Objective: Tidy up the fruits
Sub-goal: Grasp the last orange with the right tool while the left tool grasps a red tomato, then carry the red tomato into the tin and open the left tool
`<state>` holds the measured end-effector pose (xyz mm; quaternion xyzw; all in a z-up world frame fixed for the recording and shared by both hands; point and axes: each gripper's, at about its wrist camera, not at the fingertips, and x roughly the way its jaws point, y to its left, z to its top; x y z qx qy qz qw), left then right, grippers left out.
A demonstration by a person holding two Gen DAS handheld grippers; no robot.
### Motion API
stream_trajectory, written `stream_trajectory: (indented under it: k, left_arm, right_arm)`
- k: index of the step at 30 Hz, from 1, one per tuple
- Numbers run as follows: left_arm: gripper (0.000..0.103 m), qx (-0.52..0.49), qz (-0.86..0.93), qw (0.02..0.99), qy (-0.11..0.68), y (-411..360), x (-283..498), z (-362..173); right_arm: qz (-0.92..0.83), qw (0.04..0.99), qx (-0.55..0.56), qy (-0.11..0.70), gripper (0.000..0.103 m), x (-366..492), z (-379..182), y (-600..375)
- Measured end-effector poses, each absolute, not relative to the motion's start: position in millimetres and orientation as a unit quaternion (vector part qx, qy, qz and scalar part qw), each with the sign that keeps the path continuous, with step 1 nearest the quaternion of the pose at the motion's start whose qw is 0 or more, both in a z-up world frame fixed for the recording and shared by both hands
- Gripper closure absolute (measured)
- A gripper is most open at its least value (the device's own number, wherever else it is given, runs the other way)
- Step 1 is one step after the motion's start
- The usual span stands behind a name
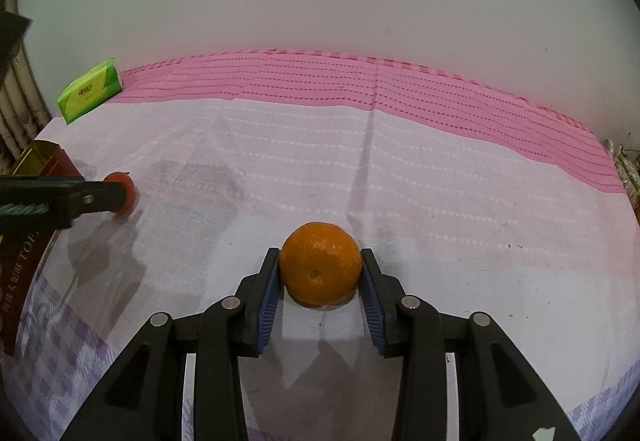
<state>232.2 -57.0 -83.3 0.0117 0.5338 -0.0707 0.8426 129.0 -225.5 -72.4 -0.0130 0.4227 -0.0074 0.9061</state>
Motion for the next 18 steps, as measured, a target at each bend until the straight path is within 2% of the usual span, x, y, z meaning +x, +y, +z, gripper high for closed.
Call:
stream_trajectory:
  k: [4,6,18]
  left_arm:
    - [0.055,0.025,-0.071,0.845,0.529,-61.7,233.7,-89.6]
    - [0.071,0.031,-0.077,0.847,0.525,-62.5,230.2,-88.9]
    - [0.071,0.053,-0.073,0.851,0.517,-49.9,192.8,-80.7]
  right_arm:
    - [-0.006,0.906,-0.011,0.423,0.066,128.0,-71.9,-227.2]
    - [-0.007,0.906,-0.012,0.423,0.066,128.1,-72.0,-227.0]
    - [-0.007,0.906,-0.012,0.422,0.066,128.5,-72.2,-226.4]
